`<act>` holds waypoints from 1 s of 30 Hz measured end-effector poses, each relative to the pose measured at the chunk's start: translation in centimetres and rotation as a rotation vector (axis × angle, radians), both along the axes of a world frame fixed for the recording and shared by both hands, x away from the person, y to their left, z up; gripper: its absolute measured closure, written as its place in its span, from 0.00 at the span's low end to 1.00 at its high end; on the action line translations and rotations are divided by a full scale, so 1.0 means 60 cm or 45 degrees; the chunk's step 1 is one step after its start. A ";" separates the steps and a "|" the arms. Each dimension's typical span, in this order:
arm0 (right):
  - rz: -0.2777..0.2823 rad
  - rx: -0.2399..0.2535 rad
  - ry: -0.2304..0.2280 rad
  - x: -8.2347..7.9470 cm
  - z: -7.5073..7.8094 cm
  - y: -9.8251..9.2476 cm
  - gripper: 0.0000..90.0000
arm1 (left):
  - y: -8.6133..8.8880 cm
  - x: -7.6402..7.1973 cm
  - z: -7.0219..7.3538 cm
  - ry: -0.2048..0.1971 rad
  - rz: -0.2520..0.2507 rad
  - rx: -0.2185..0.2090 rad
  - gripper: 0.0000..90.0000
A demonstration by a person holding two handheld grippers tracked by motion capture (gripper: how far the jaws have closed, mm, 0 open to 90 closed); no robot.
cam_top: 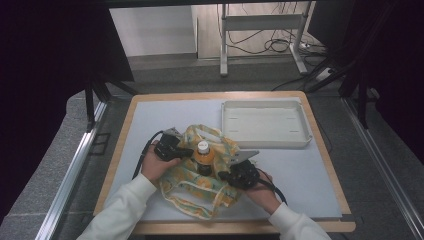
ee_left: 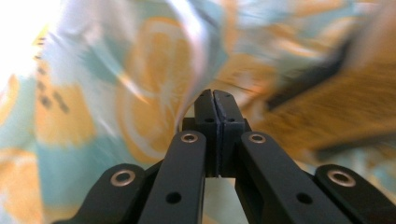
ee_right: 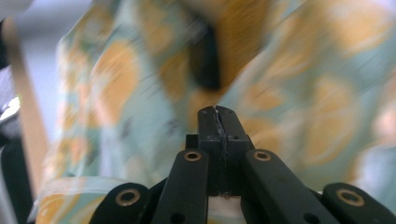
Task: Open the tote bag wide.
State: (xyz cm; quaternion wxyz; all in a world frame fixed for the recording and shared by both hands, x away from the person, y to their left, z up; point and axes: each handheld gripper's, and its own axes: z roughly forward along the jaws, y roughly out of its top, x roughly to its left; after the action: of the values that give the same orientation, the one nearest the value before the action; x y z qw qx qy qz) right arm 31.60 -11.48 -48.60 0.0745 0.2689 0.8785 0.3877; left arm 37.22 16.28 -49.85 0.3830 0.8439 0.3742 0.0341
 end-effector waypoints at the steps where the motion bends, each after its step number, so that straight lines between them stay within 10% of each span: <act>1: -0.020 0.004 -0.007 0.007 0.003 -0.001 0.99 | 0.000 -0.006 0.001 0.002 -0.002 -0.002 1.00; 30: -0.221 -0.113 0.015 0.135 -0.044 0.027 0.99 | 0.011 -0.067 -0.036 0.108 -0.083 0.000 1.00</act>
State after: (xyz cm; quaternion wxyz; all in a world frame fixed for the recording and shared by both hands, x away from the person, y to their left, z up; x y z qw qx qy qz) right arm 39.68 -9.86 -51.25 0.1144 0.3426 0.8687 0.3389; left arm 33.22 16.93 -52.02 0.3676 0.8564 0.3623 -0.0144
